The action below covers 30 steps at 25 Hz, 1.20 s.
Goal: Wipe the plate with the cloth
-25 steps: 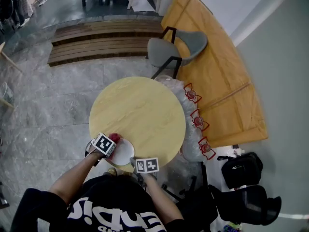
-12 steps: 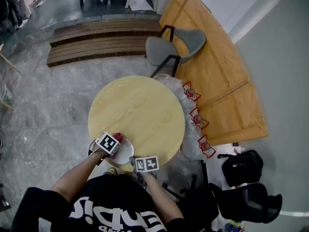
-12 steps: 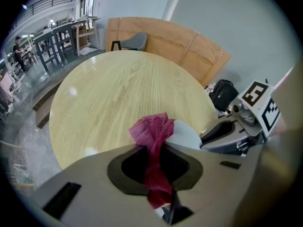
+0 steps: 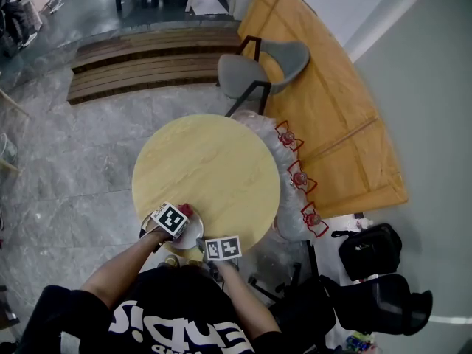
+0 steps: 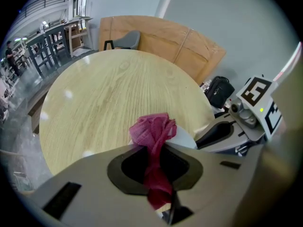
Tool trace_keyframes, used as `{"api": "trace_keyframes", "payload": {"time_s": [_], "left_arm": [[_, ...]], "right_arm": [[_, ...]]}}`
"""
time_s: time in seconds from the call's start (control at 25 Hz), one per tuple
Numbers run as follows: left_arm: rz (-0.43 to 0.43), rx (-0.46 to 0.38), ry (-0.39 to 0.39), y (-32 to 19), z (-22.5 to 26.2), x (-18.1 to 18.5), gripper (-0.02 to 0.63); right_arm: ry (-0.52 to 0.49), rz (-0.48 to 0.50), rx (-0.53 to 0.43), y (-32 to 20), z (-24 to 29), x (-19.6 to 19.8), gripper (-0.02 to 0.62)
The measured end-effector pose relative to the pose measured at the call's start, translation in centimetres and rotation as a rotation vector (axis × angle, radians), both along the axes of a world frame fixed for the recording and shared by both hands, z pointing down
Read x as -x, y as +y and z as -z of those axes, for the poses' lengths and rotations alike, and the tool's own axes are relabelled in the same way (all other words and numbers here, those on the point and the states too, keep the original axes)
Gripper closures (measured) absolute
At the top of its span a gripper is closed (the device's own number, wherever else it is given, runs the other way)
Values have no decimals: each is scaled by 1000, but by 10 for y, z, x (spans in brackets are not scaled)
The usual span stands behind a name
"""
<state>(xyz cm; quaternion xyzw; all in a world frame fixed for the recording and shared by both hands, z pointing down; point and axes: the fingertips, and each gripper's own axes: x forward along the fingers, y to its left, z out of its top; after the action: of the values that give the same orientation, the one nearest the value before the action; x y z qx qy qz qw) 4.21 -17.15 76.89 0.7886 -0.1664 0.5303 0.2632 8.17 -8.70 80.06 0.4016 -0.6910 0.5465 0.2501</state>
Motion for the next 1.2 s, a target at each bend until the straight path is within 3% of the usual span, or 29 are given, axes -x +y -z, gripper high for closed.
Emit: {"api": "trace_keyframes", "payload": {"time_s": [0.88, 1.2], "left_arm": [[-40, 54, 82, 26, 1, -32, 538], [-44, 119, 135, 36, -9, -34, 538]], "right_arm": [[7, -16, 0, 0, -1, -1, 515], [13, -38, -6, -7, 0, -1, 518]]}}
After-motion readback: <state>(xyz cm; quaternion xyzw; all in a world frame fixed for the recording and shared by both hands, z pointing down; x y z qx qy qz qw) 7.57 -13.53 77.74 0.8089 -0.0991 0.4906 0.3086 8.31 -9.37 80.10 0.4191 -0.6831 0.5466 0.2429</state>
